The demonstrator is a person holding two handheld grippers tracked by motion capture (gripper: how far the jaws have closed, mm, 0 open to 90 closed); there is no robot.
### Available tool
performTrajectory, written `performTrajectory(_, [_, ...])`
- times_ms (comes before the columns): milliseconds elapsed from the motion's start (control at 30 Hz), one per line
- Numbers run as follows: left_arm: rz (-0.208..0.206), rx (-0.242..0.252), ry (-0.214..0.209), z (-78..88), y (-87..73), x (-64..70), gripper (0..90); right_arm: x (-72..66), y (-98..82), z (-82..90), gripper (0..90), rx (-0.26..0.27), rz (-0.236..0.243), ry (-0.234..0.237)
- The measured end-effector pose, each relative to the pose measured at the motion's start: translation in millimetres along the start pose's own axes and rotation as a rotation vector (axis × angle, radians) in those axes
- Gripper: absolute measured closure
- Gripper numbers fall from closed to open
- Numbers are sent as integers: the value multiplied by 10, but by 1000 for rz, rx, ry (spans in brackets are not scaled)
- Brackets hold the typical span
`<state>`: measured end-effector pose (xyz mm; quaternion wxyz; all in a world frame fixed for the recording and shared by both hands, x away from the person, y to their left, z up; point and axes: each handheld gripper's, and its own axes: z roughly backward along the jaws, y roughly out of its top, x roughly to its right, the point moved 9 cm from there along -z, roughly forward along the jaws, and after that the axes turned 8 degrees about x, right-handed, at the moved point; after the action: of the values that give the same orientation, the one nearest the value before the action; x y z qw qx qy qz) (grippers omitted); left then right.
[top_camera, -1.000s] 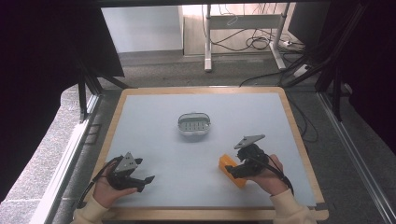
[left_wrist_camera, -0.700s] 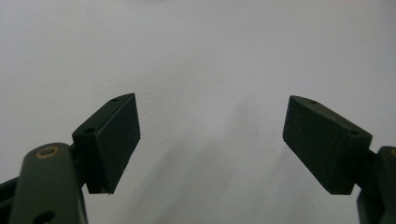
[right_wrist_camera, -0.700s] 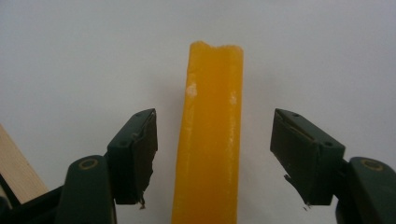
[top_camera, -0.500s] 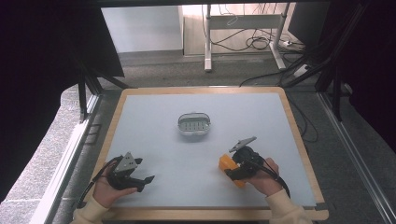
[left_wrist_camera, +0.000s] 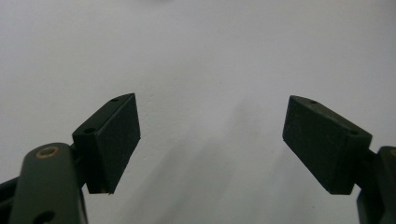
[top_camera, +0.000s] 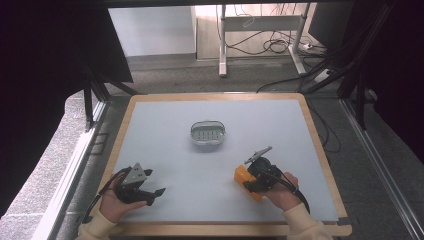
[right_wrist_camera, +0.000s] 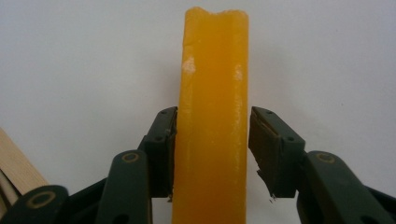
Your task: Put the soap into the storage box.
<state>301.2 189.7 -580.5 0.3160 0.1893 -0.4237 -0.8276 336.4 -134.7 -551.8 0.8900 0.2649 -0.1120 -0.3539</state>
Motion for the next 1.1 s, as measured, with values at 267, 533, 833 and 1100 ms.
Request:
performTrajectory(267, [-1, 3, 0, 5, 4, 0, 191, -9, -9, -12, 605, -13, -8, 2])
performTrajectory(533, [-3, 7, 4, 15, 14, -1, 191, -8, -6, -4, 614, -19, -15, -3])
performTrajectory(833, [-4, 8, 7, 17, 12, -17, 191, 11, 24, 56, 616, 2, -20, -4])
performTrajectory(1100, [-5, 4, 9, 10, 8, -11, 192, 18, 74, 190, 616, 54, -12, 28])
